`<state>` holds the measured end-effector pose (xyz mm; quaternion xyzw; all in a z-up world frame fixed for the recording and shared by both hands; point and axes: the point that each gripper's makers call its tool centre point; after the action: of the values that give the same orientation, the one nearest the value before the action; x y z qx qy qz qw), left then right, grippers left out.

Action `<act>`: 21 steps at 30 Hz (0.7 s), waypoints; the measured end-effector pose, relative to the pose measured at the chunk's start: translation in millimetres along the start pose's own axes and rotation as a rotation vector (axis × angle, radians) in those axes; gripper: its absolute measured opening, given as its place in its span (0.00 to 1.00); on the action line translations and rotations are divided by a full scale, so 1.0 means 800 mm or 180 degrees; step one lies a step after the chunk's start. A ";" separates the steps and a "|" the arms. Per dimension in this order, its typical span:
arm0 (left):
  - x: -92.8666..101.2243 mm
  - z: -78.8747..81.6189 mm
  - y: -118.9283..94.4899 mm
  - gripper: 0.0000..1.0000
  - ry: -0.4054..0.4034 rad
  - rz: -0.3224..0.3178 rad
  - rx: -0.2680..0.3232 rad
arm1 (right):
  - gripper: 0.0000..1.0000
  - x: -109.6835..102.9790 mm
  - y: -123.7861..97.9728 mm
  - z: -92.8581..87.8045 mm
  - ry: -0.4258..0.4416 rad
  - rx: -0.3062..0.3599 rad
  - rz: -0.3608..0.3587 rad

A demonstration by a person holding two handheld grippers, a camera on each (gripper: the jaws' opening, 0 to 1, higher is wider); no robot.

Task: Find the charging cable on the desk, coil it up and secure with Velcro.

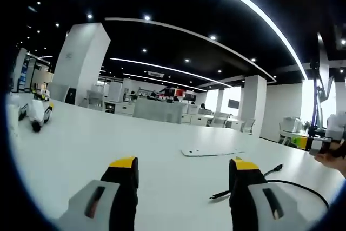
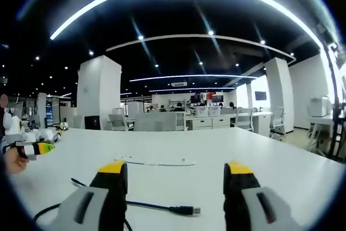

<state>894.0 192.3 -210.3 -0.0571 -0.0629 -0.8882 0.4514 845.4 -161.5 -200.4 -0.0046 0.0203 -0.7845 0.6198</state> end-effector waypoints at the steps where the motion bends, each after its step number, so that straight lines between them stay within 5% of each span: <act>1: 0.001 0.000 -0.003 0.68 -0.0004 -0.0009 0.0005 | 0.73 0.000 -0.004 0.001 -0.0025 0.0003 0.0012; 13: -0.004 0.023 -0.041 0.70 -0.0168 0.0050 0.0138 | 0.71 0.005 -0.056 0.034 -0.0020 0.0228 0.0017; 21: -0.005 0.030 -0.084 0.70 -0.0148 0.0149 0.0185 | 0.71 0.013 -0.091 0.035 -0.0029 0.0286 0.0025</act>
<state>842.9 238.6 -190.9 -0.0660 -0.0978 -0.8737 0.4719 773.5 -155.2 -170.0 0.0198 -0.0177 -0.7821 0.6226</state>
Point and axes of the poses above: the point that each gripper's makers call its tool centre point, and the gripper's own axes: y roughly forward along the fingers, x roughly to its right, z roughly out of its top, and after that the axes turned 13 degrees about -z, right-handed
